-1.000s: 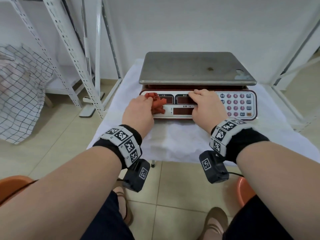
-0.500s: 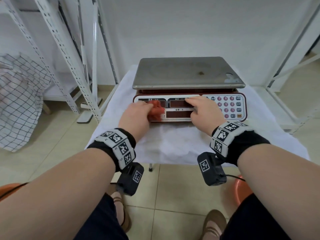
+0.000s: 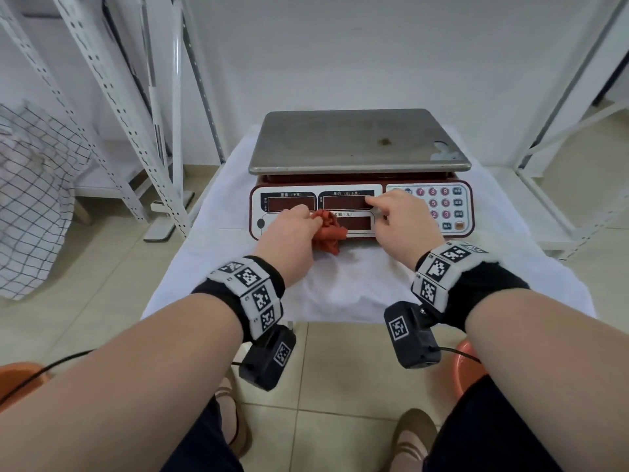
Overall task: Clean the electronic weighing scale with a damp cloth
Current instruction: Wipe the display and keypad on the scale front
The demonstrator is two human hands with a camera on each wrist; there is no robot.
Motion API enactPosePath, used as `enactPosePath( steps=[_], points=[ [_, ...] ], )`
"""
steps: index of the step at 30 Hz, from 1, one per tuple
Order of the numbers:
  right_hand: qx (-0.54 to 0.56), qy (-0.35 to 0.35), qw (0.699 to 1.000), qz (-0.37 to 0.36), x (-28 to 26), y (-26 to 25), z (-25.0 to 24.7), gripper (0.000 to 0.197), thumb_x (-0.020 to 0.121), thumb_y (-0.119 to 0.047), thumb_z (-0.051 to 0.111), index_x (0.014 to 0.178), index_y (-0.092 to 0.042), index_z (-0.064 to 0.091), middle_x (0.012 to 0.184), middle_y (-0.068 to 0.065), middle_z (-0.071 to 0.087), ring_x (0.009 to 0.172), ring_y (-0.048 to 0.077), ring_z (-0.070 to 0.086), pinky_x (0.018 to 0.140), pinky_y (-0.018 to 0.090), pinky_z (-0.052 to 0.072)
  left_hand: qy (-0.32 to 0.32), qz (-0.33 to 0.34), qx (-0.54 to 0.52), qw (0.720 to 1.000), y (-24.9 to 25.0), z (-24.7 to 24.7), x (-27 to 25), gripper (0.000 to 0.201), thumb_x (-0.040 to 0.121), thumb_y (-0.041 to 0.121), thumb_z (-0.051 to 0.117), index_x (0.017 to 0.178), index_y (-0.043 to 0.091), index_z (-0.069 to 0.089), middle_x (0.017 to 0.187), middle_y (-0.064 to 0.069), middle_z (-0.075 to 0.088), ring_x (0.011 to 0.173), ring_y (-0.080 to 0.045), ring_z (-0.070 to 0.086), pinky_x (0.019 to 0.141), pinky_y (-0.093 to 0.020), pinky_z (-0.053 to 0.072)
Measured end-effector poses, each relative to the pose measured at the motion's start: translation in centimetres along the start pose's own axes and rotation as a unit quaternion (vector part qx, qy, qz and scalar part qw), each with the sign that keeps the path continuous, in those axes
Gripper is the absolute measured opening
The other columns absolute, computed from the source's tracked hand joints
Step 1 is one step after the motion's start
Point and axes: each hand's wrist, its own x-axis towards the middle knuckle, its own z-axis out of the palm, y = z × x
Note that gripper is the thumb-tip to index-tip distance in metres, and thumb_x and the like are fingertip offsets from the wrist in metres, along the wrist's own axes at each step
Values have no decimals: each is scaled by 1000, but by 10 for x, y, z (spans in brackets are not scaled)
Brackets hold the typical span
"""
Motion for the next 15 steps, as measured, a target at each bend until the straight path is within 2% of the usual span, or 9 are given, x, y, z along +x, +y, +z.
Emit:
enactPosePath(
  steps=[2, 6, 8, 11, 15],
  points=[
    [-8, 0, 1000, 4, -1, 1, -4, 39, 91, -9, 46, 128, -10, 58, 125, 11, 58, 118, 25, 51, 101, 30, 35, 9, -16, -24, 1000, -10, -9, 3, 36, 85, 9, 52, 119, 11, 62, 110, -10, 55, 108, -29, 49, 91, -34, 40],
    [-17, -3, 1000, 21, -2, 5, -11, 41, 91, -10, 41, 130, -11, 57, 125, 10, 58, 121, 24, 48, 102, 31, 34, 85, -147, -28, 985, -22, -17, 7, 38, 81, 3, 47, 114, 9, 63, 112, -13, 54, 107, -31, 51, 91, -35, 42],
    [-20, -10, 999, 30, -2, 8, -11, 43, 90, -10, 42, 130, -13, 56, 127, 9, 57, 121, 24, 48, 102, 34, 38, 90, -171, -27, 981, -12, -14, 8, 36, 83, 3, 45, 115, 6, 60, 115, -15, 51, 105, -33, 51, 89, -35, 41],
    [-23, -18, 999, 32, -3, 11, -11, 44, 89, -9, 44, 131, -12, 56, 128, 9, 55, 122, 23, 47, 104, 33, 37, 76, -167, -13, 983, 6, -4, 10, 32, 84, 3, 43, 113, 3, 56, 115, -15, 46, 104, -32, 48, 86, -36, 41],
    [-20, -19, 999, 29, -4, 12, -11, 44, 88, -9, 45, 130, -11, 56, 130, 10, 55, 123, 23, 47, 106, 34, 36, 47, -90, 32, 994, 16, 3, 14, 33, 87, 2, 42, 119, 3, 51, 114, -12, 44, 104, -28, 45, 84, -32, 37]
  ],
)
